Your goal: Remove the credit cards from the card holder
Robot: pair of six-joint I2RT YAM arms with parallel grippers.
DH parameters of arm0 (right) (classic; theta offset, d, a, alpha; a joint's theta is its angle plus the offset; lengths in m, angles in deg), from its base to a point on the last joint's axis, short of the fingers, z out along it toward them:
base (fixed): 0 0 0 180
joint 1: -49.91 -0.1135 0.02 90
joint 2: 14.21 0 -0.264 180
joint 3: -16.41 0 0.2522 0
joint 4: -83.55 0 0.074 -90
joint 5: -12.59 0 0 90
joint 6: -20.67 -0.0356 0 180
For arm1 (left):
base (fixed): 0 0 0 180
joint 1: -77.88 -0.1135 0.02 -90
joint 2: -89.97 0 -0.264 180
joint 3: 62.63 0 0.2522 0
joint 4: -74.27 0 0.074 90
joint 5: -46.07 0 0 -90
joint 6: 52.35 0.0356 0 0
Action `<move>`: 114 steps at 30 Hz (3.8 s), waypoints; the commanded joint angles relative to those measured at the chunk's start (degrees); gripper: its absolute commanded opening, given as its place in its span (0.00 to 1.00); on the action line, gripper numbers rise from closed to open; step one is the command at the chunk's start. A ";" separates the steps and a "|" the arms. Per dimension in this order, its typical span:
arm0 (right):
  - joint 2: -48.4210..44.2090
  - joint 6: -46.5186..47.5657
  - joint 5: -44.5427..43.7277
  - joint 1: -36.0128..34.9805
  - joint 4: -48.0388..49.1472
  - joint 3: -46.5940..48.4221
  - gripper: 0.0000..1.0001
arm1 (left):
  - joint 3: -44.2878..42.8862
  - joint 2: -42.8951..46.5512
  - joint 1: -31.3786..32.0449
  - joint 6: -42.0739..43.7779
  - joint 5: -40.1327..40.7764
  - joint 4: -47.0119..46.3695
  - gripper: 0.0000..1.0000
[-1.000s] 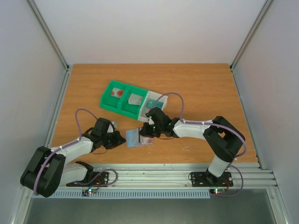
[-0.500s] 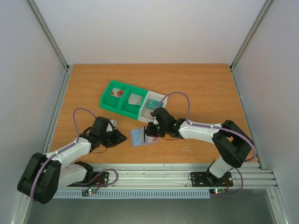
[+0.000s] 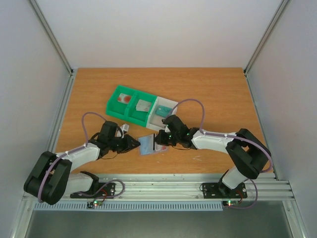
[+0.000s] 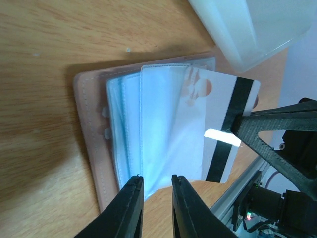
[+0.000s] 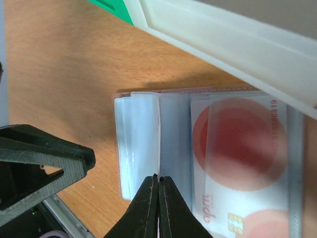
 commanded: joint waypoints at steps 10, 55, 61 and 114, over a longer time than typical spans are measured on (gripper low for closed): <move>-9.72 8.65 -3.70 0.69 -12.93 3.22 0.01 | -3.18 8.05 0.24 -1.86 -2.26 0.88 0.32; -14.00 -50.48 3.53 0.82 -40.37 34.50 0.01 | -18.60 46.52 0.33 57.78 -2.70 23.39 0.51; -11.78 -52.68 6.66 0.70 -38.20 35.84 0.01 | -18.13 42.26 0.33 59.54 -4.07 19.47 0.51; -24.13 -19.78 1.72 5.02 -29.45 20.37 0.61 | -26.70 27.96 0.33 36.04 14.47 23.79 0.00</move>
